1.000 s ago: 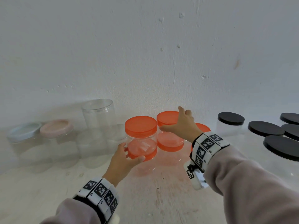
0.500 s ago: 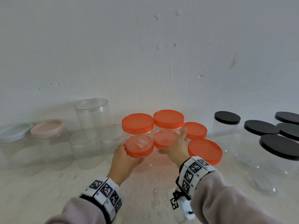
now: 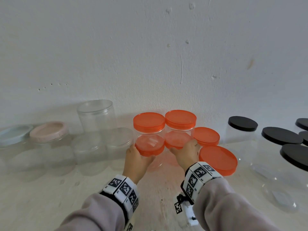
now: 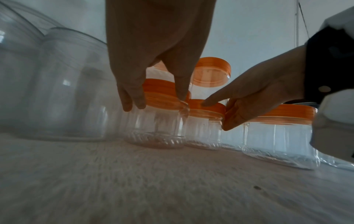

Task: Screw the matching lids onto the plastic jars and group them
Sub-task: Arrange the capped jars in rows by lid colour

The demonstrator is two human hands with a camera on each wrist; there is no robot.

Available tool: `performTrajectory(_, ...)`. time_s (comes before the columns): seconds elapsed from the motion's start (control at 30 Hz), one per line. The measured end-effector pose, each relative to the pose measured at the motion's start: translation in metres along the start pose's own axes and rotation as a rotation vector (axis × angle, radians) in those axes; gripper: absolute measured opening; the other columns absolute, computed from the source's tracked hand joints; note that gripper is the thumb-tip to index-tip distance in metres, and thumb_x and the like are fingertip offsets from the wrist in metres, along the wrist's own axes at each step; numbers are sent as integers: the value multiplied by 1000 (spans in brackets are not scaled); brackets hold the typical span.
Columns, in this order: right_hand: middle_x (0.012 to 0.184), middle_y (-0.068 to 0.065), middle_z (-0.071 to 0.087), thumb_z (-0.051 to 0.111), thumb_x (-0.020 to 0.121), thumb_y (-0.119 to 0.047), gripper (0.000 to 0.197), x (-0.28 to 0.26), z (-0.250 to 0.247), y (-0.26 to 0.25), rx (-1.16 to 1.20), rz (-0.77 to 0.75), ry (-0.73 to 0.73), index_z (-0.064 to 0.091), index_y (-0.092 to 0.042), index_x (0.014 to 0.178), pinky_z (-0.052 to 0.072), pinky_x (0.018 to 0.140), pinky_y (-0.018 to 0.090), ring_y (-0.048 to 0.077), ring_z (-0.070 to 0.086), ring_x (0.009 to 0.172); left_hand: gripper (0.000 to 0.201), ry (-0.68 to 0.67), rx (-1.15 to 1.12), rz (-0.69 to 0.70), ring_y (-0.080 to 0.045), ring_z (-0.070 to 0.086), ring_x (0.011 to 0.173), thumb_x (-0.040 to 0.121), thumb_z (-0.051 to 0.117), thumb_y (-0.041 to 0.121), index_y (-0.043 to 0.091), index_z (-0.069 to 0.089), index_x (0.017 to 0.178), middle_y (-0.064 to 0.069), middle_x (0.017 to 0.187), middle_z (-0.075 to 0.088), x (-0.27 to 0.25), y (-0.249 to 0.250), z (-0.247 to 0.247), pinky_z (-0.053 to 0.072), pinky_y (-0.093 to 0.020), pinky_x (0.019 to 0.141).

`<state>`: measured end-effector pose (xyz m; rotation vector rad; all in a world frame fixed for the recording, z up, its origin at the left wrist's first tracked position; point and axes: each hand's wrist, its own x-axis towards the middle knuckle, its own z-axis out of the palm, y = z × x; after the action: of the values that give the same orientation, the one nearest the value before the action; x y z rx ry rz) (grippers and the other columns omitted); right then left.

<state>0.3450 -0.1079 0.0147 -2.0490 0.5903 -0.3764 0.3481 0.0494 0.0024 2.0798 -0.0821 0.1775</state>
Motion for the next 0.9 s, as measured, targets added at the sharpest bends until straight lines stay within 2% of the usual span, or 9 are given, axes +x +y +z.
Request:
performTrajectory(0.2, 138, 23, 33, 76, 81, -28, 80, 10, 7, 3, -18, -6, -2, 27, 7, 133, 33, 100, 34, 32, 37, 127, 73, 53, 53, -40, -29, 51, 118, 81, 74, 26, 1, 33, 137, -16, 131, 49, 7, 8, 11, 43, -39, 100)
performTrajectory(0.43, 141, 25, 31, 72, 85, -27, 82, 17, 12, 2, -31, -40, -5, 21, 8, 139, 32, 104, 37, 34, 36, 130, 74, 60, 100, -85, -32, 50, 122, 87, 67, 28, -2, 24, 140, -20, 134, 47, 10, 14, 17, 43, -38, 98)
performTrajectory(0.8, 142, 23, 32, 68, 88, -33, 80, 18, 7, 0, -97, -52, -46, 22, 9, 139, 33, 103, 33, 30, 33, 132, 65, 52, 138, -99, -32, 56, 114, 90, 64, 27, -2, 26, 135, -19, 128, 54, 10, 18, 16, 45, -33, 87)
performTrajectory(0.9, 141, 23, 32, 69, 87, -31, 78, 12, 4, -1, -72, -29, -61, 23, 8, 137, 35, 101, 33, 30, 37, 130, 62, 34, 137, -91, -32, 56, 114, 92, 61, 25, -2, 26, 135, -19, 128, 55, 8, 17, 13, 45, -34, 87)
